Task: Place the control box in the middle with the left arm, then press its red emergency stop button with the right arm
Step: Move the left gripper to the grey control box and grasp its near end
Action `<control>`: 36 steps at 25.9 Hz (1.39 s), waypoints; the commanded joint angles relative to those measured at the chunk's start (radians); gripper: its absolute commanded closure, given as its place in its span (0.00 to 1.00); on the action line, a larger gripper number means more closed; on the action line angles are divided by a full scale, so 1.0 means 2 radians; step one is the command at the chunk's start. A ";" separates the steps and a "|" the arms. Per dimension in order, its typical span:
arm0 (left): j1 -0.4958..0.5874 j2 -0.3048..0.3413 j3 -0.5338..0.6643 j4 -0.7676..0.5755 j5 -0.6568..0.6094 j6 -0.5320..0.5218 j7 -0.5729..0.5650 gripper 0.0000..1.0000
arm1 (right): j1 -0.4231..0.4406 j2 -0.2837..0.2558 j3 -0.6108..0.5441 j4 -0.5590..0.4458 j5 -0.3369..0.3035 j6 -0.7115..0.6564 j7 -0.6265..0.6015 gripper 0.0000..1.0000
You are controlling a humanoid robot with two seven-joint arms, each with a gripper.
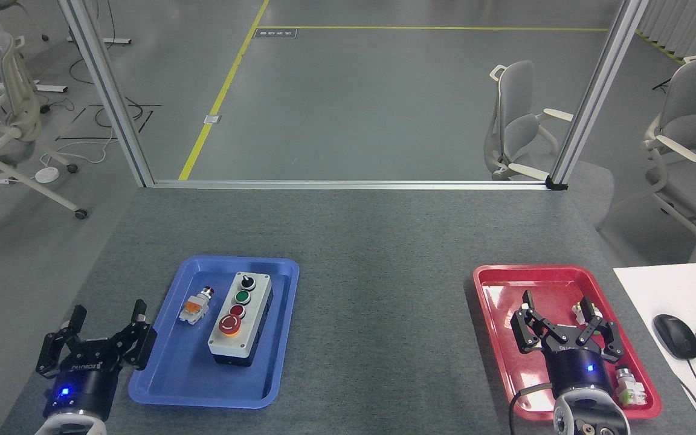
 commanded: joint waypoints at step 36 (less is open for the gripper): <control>-0.066 -0.103 -0.111 0.163 -0.133 0.043 0.003 0.01 | 0.000 0.003 -0.009 0.002 0.000 -0.002 -0.002 0.01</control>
